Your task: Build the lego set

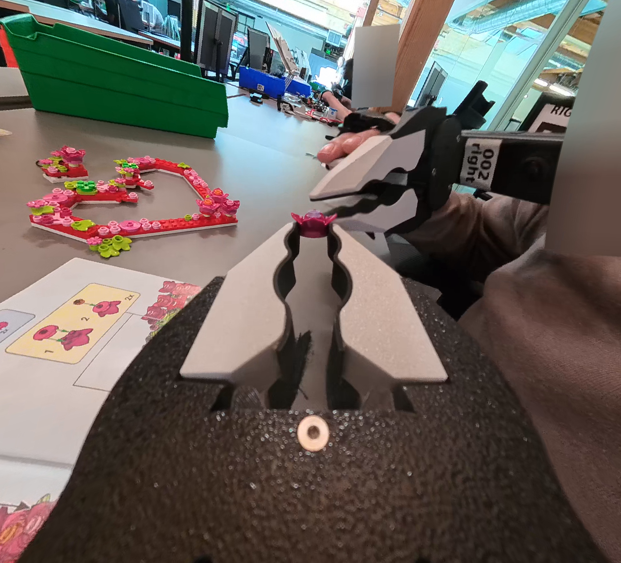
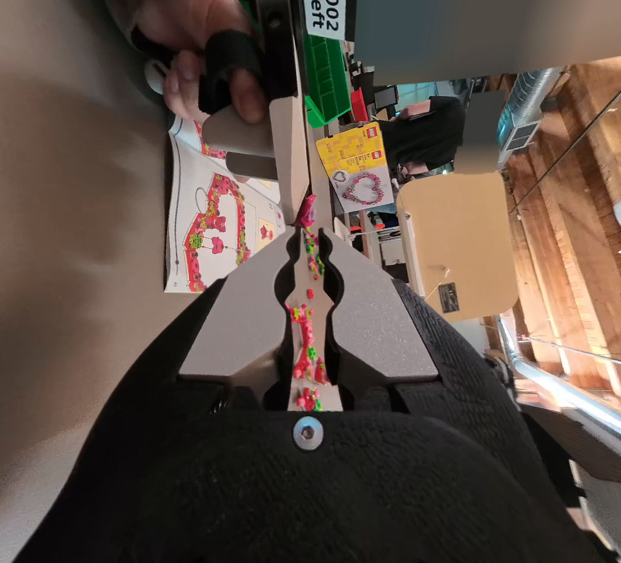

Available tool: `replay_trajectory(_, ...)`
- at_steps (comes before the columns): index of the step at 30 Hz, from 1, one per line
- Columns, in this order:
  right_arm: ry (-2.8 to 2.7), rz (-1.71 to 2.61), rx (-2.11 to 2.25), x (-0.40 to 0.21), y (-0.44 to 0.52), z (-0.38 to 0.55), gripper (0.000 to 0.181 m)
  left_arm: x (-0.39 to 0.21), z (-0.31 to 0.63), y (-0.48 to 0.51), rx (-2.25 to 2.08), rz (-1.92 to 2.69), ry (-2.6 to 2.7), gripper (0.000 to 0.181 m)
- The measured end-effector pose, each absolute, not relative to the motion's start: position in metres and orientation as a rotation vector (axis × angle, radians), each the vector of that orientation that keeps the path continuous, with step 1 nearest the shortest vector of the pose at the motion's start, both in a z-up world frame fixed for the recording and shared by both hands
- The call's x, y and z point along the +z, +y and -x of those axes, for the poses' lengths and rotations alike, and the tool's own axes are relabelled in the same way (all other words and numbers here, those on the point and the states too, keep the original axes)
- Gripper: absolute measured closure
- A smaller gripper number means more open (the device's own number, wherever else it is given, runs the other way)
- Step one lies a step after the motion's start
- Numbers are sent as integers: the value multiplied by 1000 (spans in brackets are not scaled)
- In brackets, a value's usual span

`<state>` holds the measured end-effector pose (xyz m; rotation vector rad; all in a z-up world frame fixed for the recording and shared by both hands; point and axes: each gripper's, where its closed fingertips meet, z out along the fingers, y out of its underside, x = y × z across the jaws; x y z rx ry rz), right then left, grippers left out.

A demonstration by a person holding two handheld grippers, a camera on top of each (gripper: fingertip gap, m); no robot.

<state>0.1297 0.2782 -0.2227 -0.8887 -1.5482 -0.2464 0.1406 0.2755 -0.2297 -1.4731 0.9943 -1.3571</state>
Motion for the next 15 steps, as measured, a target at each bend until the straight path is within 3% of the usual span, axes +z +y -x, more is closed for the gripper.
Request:
replay_trajectory(3, -1595, 855, -281, -225, 275, -131, 181, -231, -142, 274, -1346, 1469, 1015, 167)
replay_trajectory(15, -1773, 688, -581, -238, 274, -138, 181, -243, -146, 274, -1246, 1518, 1055, 165)
